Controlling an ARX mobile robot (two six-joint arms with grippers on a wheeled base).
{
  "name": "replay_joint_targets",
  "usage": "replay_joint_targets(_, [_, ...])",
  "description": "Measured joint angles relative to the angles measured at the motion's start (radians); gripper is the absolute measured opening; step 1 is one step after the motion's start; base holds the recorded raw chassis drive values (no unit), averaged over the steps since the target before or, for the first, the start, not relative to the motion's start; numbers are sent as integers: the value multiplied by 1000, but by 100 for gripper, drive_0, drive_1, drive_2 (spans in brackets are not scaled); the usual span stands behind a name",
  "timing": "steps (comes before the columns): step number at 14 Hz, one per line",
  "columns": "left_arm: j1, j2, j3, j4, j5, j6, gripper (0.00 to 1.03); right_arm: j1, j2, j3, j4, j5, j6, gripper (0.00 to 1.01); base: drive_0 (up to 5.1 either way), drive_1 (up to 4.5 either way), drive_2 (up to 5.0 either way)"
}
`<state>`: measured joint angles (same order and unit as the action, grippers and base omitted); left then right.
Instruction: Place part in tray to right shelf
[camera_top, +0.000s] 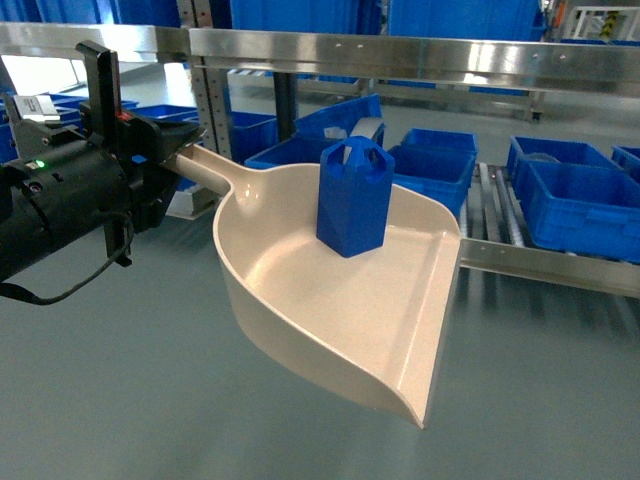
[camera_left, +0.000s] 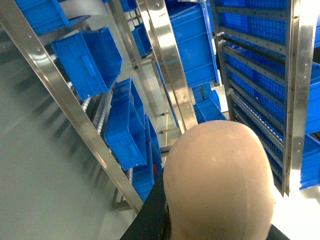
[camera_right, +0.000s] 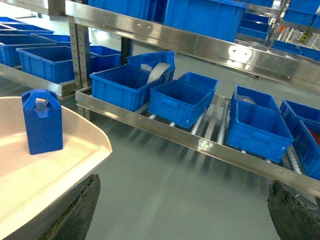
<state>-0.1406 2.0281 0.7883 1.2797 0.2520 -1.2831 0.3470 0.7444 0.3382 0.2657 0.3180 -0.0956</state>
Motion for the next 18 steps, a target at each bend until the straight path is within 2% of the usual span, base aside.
replay_joint_targets(13, [0,0,0,0,0,0,16,0,0,0,0,0,0,98,-160,-160,-160])
replay_joint_targets(18, [5,0,0,0,-2,0,16,0,0,0,0,1,0,98,0,0,0])
